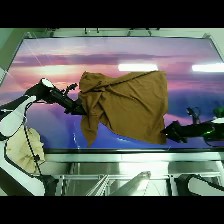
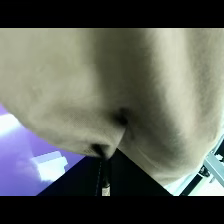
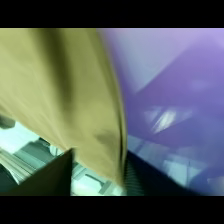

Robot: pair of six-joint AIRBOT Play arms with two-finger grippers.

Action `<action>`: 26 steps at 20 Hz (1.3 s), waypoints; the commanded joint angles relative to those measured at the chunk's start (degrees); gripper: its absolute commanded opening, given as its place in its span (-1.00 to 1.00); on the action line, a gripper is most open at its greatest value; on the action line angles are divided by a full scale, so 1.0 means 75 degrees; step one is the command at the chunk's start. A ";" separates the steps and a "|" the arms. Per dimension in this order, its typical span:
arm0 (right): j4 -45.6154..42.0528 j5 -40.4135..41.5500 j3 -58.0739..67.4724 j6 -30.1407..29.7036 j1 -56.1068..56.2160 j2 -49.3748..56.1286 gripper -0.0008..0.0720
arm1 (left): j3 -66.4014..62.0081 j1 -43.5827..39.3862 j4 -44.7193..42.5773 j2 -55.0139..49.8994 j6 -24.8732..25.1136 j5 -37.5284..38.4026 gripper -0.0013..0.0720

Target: Fold the shirts.

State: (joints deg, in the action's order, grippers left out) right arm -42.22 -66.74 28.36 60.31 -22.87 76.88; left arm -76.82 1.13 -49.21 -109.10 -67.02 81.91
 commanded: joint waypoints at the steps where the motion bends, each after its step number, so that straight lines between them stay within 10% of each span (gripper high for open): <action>1: 0.1058 0.0711 -0.0143 -0.0624 0.1125 0.0388 -0.36 | -0.0032 0.0055 0.0181 0.0000 0.0009 0.0323 -0.93; 4: 0.1810 0.0554 -0.0090 -0.1201 0.1451 0.0393 -0.90 | -0.0032 0.0093 0.0187 0.0003 0.0009 0.0682 -0.93; 17: 0.1518 -0.1518 0.1853 -0.0239 -0.1996 -0.2681 -0.90 | -0.0032 0.1623 0.0248 0.2774 -0.0102 0.2122 -0.93; 26: 0.6630 -0.1274 0.6228 -0.0466 -0.2879 -0.4715 -0.90 | -0.1314 0.4782 0.7152 0.6706 0.1399 0.2241 -0.93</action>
State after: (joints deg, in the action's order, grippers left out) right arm -4.29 -79.46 64.66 58.26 -43.48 45.47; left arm -81.32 29.26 -14.76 -67.18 -60.82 99.02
